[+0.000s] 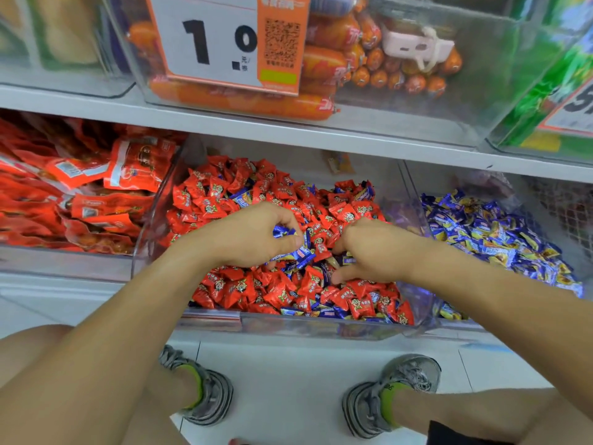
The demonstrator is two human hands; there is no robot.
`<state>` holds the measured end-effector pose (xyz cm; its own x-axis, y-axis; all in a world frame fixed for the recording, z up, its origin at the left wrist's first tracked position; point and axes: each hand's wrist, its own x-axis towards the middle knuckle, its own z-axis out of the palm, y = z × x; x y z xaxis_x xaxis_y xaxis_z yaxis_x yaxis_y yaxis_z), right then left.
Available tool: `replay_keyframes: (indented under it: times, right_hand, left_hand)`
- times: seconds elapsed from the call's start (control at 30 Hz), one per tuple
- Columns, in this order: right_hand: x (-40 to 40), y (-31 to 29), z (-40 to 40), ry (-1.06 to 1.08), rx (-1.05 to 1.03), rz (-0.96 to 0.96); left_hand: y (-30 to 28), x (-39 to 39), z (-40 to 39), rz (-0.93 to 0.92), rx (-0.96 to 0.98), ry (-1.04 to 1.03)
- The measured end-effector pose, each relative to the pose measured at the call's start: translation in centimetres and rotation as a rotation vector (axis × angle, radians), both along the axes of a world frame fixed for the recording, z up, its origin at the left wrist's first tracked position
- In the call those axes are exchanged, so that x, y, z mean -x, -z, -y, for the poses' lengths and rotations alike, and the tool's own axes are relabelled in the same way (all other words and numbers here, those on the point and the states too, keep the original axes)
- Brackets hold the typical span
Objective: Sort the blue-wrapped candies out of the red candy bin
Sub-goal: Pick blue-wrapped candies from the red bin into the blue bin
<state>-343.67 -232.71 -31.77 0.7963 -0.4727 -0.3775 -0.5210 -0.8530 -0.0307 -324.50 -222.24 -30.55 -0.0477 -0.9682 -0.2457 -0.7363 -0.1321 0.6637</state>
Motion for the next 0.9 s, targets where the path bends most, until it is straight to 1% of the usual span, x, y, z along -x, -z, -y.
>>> replay_keyframes:
  times: [0.07,0.23,0.33,0.43,0.53,0.67,0.77,0.9]
  right_hand:
    - [-0.3,0.5,-0.4,-0.006,0.079,0.011]
    - [-0.9,1.0,-0.4,0.065,0.028,0.107]
    - [-1.0,1.6,-0.9,0.088,0.077,0.142]
    - [-1.1,2.3,-1.2,0.159,0.113,0.217]
    - [-0.9,2.5,-0.6,0.232,0.038,0.241]
    - [-0.3,1.2,-0.3,0.207,-0.121,0.157]
    - [0.2,0.2,0.3,0.235,-0.236,0.172]
    - [0.3,-0.4,0.1,0.188,-0.319,0.128]
  left_hand:
    - [0.2,-0.1,0.0,0.029,-0.016,0.009]
    - [0.7,-0.4,0.2,0.053,-0.041,0.024]
    - [0.6,-0.2,0.1,0.050,-0.043,0.027]
    - [0.4,-0.2,0.0,0.020,-0.045,0.004]
    - [0.4,-0.3,-0.1,0.019,-0.039,-0.001]
    - [0.5,-0.4,-0.4,-0.005,-0.028,-0.016]
    - [0.5,-0.7,-0.6,-0.031,-0.033,-0.017]
    - [0.6,-0.9,-0.5,-0.038,-0.036,-0.010]
